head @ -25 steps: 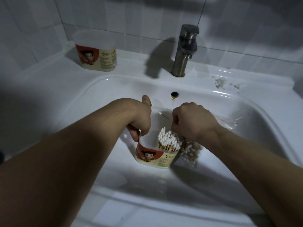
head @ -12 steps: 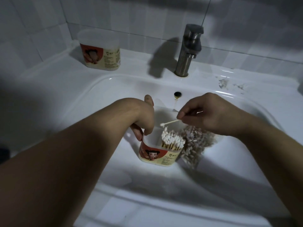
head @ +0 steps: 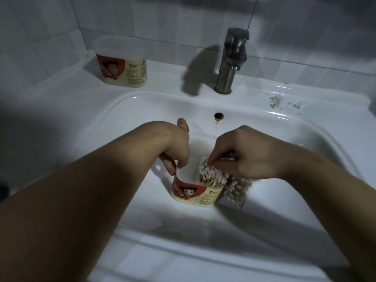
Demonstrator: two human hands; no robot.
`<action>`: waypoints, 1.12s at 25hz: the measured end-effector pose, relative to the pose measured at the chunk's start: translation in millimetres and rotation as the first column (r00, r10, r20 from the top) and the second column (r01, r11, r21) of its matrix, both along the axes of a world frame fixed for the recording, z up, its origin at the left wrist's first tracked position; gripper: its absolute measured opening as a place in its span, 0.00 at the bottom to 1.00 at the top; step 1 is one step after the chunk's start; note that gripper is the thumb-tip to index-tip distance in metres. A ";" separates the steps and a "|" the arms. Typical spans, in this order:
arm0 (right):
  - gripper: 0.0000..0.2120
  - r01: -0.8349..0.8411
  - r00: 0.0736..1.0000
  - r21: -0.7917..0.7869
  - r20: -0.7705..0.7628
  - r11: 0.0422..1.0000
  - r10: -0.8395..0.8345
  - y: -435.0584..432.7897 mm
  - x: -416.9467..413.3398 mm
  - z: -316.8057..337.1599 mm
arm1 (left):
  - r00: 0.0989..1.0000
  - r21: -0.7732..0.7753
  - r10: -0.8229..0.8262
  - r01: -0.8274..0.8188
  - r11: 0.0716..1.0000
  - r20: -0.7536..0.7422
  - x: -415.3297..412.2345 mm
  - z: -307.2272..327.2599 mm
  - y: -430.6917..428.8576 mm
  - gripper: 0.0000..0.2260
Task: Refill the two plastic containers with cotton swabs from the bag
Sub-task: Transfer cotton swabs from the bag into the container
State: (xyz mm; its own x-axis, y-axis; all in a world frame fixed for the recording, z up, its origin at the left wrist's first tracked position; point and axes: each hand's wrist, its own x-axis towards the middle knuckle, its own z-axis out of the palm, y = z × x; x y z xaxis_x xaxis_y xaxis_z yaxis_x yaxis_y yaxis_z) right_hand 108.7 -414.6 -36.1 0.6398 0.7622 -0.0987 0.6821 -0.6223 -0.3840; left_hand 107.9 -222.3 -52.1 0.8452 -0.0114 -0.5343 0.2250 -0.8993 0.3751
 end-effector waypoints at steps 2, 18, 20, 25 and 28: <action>0.10 0.036 0.999 0.061 -0.014 0.997 -0.036 -2.8 -0.6 3.0 | 1.000 -0.007 0.006 -0.006 1.000 -0.002 0.7 -1.1 0.4 0.44; 0.07 0.273 0.932 0.386 -0.333 0.881 -0.143 -0.6 0.9 -2.0 | 1.000 -0.014 0.024 -0.024 1.000 -0.019 2.5 -2.1 -0.2 0.46; 0.07 0.231 0.943 0.308 -0.304 0.923 -0.135 -1.6 0.9 -2.3 | 1.000 -0.018 0.027 -0.028 0.999 -0.015 2.7 -2.7 0.3 0.45; 0.05 0.145 0.980 0.095 -0.149 0.985 -0.130 -5.4 3.2 -2.9 | 1.000 -0.027 0.025 -0.026 0.999 -0.012 2.5 -2.5 0.7 0.43; 0.05 0.114 0.990 -0.070 -0.072 0.991 -0.119 -4.0 4.9 -10.5 | 1.000 -0.012 0.024 -0.024 1.000 -0.011 1.8 -1.5 1.3 0.44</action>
